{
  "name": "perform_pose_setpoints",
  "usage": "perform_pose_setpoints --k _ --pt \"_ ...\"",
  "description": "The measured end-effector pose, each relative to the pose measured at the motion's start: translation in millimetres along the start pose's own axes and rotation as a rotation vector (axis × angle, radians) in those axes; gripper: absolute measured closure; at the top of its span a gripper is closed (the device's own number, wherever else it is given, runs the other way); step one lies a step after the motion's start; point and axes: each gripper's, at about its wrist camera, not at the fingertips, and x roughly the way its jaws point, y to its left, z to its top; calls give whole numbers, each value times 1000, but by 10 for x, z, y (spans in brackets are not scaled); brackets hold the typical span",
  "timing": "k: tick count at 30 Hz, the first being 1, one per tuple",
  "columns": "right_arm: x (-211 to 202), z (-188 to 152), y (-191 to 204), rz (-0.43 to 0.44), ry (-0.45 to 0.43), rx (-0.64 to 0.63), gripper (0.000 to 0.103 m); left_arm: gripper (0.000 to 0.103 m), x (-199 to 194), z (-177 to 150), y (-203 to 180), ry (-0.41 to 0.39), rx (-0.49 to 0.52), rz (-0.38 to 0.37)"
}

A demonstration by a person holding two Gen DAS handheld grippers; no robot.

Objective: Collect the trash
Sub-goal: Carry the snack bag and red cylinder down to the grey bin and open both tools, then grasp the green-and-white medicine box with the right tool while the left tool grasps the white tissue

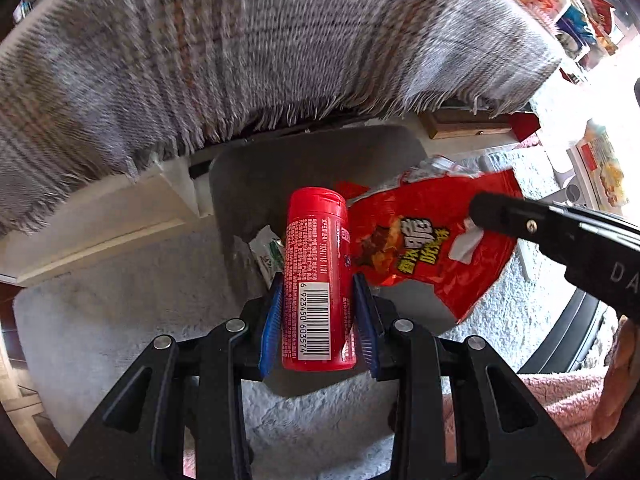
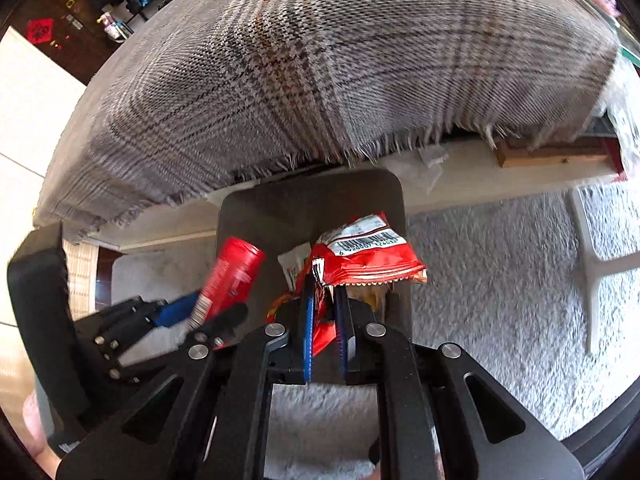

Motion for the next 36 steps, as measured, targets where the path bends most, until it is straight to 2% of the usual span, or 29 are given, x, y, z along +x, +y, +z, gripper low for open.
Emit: perform_pose_setpoints --k 8,10,11,12,17,19,20,21,22,23,25,31,36 --pt "315 144 -89 -9 7 20 89 71 310 91 57 44 -19 -25" --pt "348 177 -130 -13 5 37 68 70 364 105 71 48 -26 -18" --pt "346 197 -159 -10 -6 49 48 70 384 106 68 50 -27 -16" --pt "327 214 -182 -14 -23 58 41 67 398 106 71 52 -26 -16" --pt "220 311 -241 -28 -65 84 40 51 444 118 82 52 -18 -5" --pt "164 323 -227 -40 -84 80 33 41 402 126 66 39 -24 -1" --pt "132 325 -213 -55 -96 71 25 37 361 132 54 27 -23 5" --pt "98 321 -195 -76 -110 60 18 26 313 138 25 12 -20 12" --pt "69 317 -177 -90 -120 53 16 16 244 141 31 -5 -16 19" --pt "44 303 -186 -103 -133 47 12 13 191 151 25 -20 -12 23" --pt "-14 295 -205 -102 -151 51 10 8 40 158 26 -46 -4 35" --pt "-396 323 -247 -78 -216 87 7 8 -378 191 58 -84 -14 26" --pt "-923 372 -176 -70 -294 65 3 8 -855 307 -15 -130 21 50"
